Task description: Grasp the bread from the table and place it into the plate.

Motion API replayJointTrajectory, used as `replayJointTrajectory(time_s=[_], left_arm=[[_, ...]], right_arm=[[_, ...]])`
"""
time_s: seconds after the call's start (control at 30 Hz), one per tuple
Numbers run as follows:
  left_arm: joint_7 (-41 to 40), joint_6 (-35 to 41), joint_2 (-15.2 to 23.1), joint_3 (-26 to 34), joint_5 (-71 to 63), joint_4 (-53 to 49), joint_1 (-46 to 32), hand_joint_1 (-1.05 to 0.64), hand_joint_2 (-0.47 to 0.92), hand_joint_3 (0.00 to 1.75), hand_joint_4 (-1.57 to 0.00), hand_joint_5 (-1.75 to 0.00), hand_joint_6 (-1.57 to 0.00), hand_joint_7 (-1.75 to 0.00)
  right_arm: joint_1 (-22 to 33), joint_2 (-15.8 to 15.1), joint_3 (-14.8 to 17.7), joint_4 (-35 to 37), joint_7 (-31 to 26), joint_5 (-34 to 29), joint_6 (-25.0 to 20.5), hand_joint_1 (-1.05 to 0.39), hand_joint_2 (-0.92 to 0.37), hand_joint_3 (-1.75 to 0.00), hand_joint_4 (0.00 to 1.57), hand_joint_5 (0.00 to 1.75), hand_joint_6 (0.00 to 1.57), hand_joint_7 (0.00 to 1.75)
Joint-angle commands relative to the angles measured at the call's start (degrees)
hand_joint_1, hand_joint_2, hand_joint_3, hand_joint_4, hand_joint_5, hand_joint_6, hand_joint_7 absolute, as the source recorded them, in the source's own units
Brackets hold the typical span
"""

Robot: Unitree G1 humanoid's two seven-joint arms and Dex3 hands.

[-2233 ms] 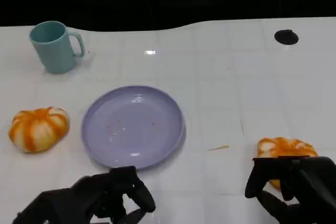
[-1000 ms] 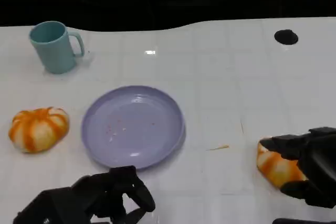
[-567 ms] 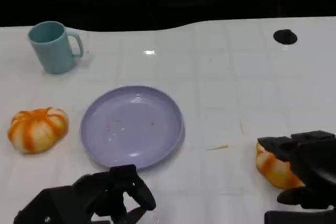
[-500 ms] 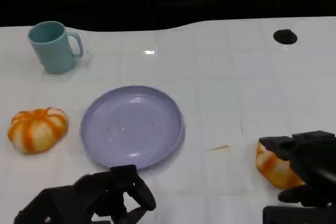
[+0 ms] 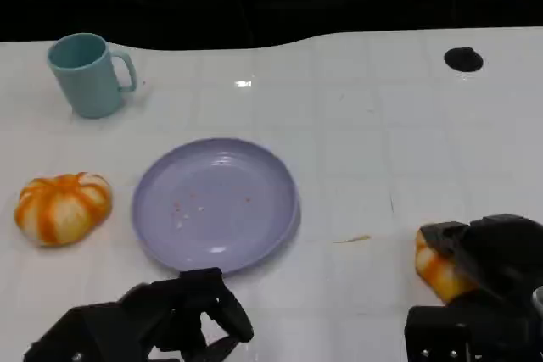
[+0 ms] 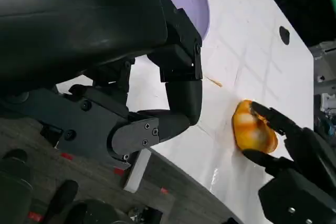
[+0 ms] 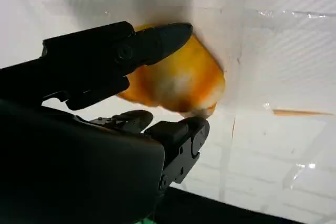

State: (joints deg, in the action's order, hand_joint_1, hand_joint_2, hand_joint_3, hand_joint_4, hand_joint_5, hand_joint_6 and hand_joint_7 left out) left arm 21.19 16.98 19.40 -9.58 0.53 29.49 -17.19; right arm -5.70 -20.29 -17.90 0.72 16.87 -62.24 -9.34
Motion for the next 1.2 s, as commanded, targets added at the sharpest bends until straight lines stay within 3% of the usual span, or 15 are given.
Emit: replayJointTrajectory(time_s=[0.03, 0.23, 0.4, 0.43, 0.47, 0.53, 0.57, 0.6, 0.67, 0.73, 0.77, 0.83, 0.9, 1.03, 1.2], left_arm=[[-0.03, -0.29, 0.34, 0.10, -0.15, 0.53, -0.47, -0.36, 0.84, 0.66, -0.63, -1.75, -0.60, -1.44], [-0.08, 0.02, 0.31, 0.03, -0.17, 0.87, -0.56, -0.37, 0.84, 0.65, -0.63, -1.75, -0.60, -1.44], [-0.11, 0.24, 0.20, 0.09, -0.01, 1.06, -0.63, -0.37, 0.85, 0.64, -0.63, -1.75, -0.60, -1.45], [-0.08, 0.24, 0.24, 0.10, -0.04, 1.06, -0.56, -0.37, 0.85, 0.64, -0.63, -1.75, -0.60, -1.45], [-0.05, 0.13, 0.28, 0.09, -0.09, 1.03, -0.48, -0.38, 0.85, 0.64, -0.63, -1.75, -0.60, -1.45], [0.00, 0.00, 0.33, 0.06, -0.14, 0.98, -0.36, -0.37, 0.85, 0.64, -0.64, -1.75, -0.60, -1.45], [-0.01, 0.15, 0.34, 0.03, -0.16, 1.08, -0.32, -0.37, 0.85, 0.64, -0.64, -1.75, -0.60, -1.45], [-0.07, 0.25, 0.34, -0.05, -0.28, 1.18, -0.27, -0.37, 0.85, 0.64, -0.63, -1.75, -0.60, -1.45], [-0.18, 0.38, 0.31, -0.17, -0.46, 1.31, -0.21, -0.36, 0.84, 0.64, -0.63, -1.75, -0.60, -1.46], [-0.28, 0.53, 0.35, -0.28, -0.73, 1.40, -0.17, -0.36, 0.84, 0.65, -0.64, -1.75, -0.60, -1.46], [-0.26, 0.53, 0.34, -0.30, -0.76, 1.37, -0.15, -0.36, 0.84, 0.65, -0.64, -1.75, -0.60, -1.46], [-0.23, 0.62, 0.26, -0.30, -0.73, 1.39, -0.16, -0.36, 0.84, 0.65, -0.64, -1.75, -0.60, -1.46], [-0.22, 0.72, 0.25, -0.31, -0.75, 1.47, -0.18, -0.36, 0.84, 0.65, -0.64, -1.75, -0.60, -1.46], [-0.12, 0.72, 0.00, -0.36, -0.35, 1.40, -0.11, -0.35, 0.84, 0.65, -0.63, -1.75, -0.59, -1.45], [-0.26, 1.22, -0.11, -0.63, -0.66, 1.69, 0.06, -0.34, 0.84, 0.66, -0.64, -1.75, -0.59, -1.45]], right_arm=[[-3.18, 0.17, -2.01, 6.62, -2.41, 1.01, -1.18, -0.64, -0.92, -0.17, 0.29, 0.06, 0.35, 0.01], [-5.32, 1.45, -2.61, 12.33, -7.27, 4.51, -1.66, -0.58, -0.92, -0.27, 0.44, 0.11, 0.49, 0.06], [-4.97, 2.38, -0.22, 16.65, -22.48, 11.56, 5.94, -0.32, -0.92, -0.17, 1.01, 0.30, 0.99, 0.17], [-5.02, 2.33, 0.04, 17.81, -27.62, 12.33, 8.97, -0.28, -0.91, -0.16, 1.05, 0.44, 1.05, 0.20], [-5.05, 2.46, 0.38, 18.65, -31.63, 13.33, 11.55, -0.22, -0.87, -0.17, 1.01, 0.89, 1.14, 0.25], [-5.44, 2.46, 0.49, 20.46, -37.27, 14.75, 15.28, -0.13, -0.75, -0.40, 0.91, 1.57, 0.97, 0.95], [-5.83, 2.35, 0.28, 21.34, -39.09, 15.06, 16.56, -0.11, -0.68, -0.52, 0.91, 1.65, 0.88, 1.22], [-6.27, 2.25, 0.07, 22.06, -40.50, 15.34, 17.65, -0.10, -0.60, -0.66, 0.92, 1.70, 0.83, 1.42], [-6.91, 2.19, -0.20, 22.78, -42.33, 15.63, 18.94, -0.09, -0.47, -0.91, 0.91, 1.74, 0.80, 1.48], [-7.34, 2.15, -0.47, 22.95, -43.77, 15.66, 19.85, -0.10, -0.42, -0.93, 0.92, 1.74, 0.89, 1.19], [-7.50, 2.14, -0.61, 22.95, -44.32, 15.65, 20.25, -0.10, -0.42, -0.93, 0.93, 1.75, 0.91, 1.17], [-7.63, 2.27, -0.70, 22.56, -44.78, 15.91, 20.74, -0.10, -0.44, -0.92, 0.95, 1.75, 0.76, 1.58], [-7.71, 2.31, -0.73, 22.53, -45.06, 16.12, 21.10, -0.10, -0.44, -0.90, 0.95, 1.75, 0.71, 1.70], [-8.14, 3.22, -0.50, 20.37, -44.04, 17.08, 21.02, -0.08, -0.46, -0.81, 0.93, 1.75, 0.70, 1.71], [-9.20, 4.54, -0.90, 17.91, -43.44, 18.80, 23.15, -0.09, -0.35, -1.04, 0.95, 1.75, 0.76, 1.62]])
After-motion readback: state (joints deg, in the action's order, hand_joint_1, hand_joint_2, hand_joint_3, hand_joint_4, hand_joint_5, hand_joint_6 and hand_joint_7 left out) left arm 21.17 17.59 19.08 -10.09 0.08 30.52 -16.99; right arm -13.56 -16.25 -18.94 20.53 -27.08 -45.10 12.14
